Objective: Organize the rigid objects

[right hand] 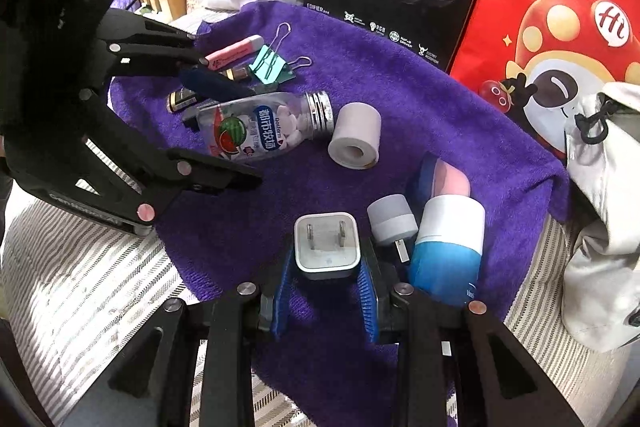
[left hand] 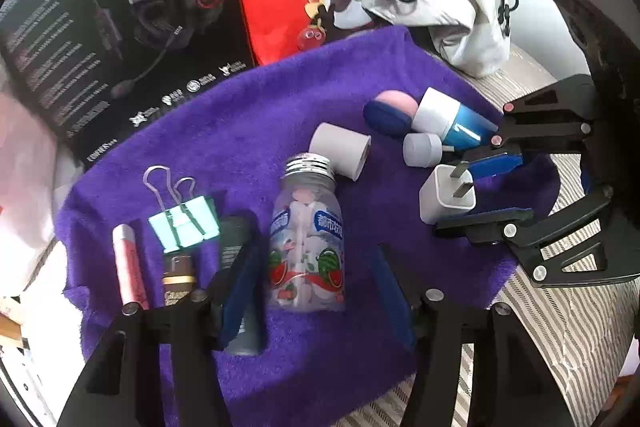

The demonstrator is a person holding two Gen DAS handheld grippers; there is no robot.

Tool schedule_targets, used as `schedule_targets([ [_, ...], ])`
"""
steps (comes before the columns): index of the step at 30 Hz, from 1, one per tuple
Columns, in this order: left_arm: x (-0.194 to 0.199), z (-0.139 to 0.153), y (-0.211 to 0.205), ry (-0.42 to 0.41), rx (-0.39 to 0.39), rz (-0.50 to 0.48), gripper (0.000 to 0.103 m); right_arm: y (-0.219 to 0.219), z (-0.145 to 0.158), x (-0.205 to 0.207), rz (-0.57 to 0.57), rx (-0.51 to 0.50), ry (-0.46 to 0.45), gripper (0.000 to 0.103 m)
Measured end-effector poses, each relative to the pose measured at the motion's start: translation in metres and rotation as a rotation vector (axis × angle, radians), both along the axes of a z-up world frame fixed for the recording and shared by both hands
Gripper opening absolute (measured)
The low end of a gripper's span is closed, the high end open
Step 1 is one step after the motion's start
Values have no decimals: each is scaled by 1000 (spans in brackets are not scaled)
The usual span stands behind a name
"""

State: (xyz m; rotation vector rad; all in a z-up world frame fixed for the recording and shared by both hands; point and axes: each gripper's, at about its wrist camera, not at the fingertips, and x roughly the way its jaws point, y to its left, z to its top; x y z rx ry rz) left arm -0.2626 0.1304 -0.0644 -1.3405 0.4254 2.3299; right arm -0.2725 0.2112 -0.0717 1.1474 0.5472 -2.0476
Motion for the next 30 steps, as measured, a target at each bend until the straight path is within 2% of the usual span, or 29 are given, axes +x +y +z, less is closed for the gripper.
schedule_targets([
  [2, 3, 6, -7, 10, 2, 7, 67, 1, 2, 2, -3, -5, -5, 31],
  [6, 15, 20, -18, 32, 23, 52, 68, 7, 11, 10, -27, -21, 7, 39],
  [9, 20, 32, -45, 58, 48, 101, 80, 14, 20, 18, -60, -42, 17, 42],
  [15, 43, 49, -62, 85, 101, 181, 94, 30, 39, 40, -178, -93, 58, 77],
  [16, 43, 49, -63, 87, 106, 199, 98, 32, 42, 43, -198, -97, 59, 86],
  [17, 48, 50, -65, 90, 110, 221, 103, 34, 44, 48, -215, -102, 59, 89],
  [20, 62, 50, -71, 86, 109, 297, 103, 40, 46, 61, -275, -101, 59, 101],
  [22, 70, 46, -74, 58, 98, 355, 103, 44, 47, 69, -318, -107, 53, 103],
  [26, 92, 38, -75, 51, 65, 419, 103, 54, 51, 92, -389, -140, 41, 103],
  [30, 118, 37, -79, 45, 121, 460, 103, 59, 57, 118, -458, -133, 42, 103],
])
